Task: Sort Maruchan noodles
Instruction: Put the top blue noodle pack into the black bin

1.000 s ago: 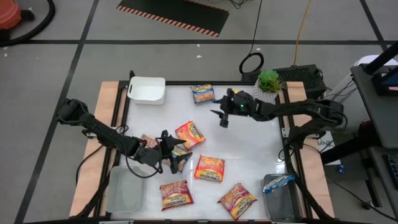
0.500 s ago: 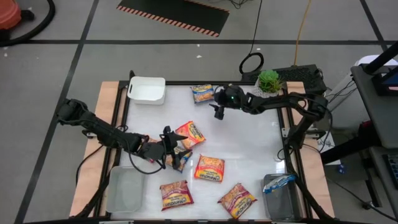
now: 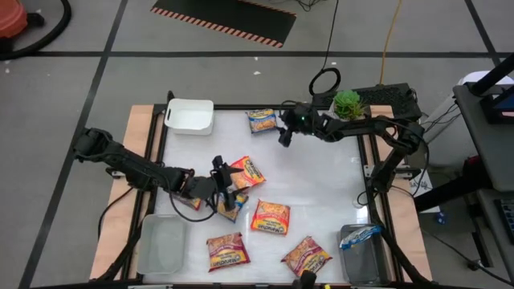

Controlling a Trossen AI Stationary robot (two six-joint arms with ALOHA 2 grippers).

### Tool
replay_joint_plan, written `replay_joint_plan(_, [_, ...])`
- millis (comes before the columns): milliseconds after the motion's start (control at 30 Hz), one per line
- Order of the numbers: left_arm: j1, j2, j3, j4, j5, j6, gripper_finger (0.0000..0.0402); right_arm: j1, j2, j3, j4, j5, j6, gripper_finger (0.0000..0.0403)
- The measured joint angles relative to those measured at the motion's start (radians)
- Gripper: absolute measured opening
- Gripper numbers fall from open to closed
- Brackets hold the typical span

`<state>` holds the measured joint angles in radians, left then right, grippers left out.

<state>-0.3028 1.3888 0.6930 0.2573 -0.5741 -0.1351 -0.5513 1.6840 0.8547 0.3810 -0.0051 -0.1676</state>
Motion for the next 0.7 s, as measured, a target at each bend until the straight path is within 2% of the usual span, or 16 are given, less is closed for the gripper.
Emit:
replay_joint_plan(133, [0.032,0.000,0.000,0.000,0.043,0.024,0.0298,-0.016,0.017,0.000,0.011,-0.005,0.007,0.0229])
replay_joint_plan(267, [0.060,0.000,0.000,0.000,0.072,0.048,0.0298,-0.031,0.091,0.000,0.048,-0.052,0.042,0.0229])
replay_joint_plan(400, [0.082,0.000,0.000,0.000,0.096,0.069,0.0298,-0.030,0.166,0.008,0.066,-0.014,0.044,0.0229])
replay_joint_plan(700, [0.097,0.000,0.000,0.000,0.113,0.087,0.0298,-0.023,0.170,0.021,0.049,0.007,0.038,0.0229])
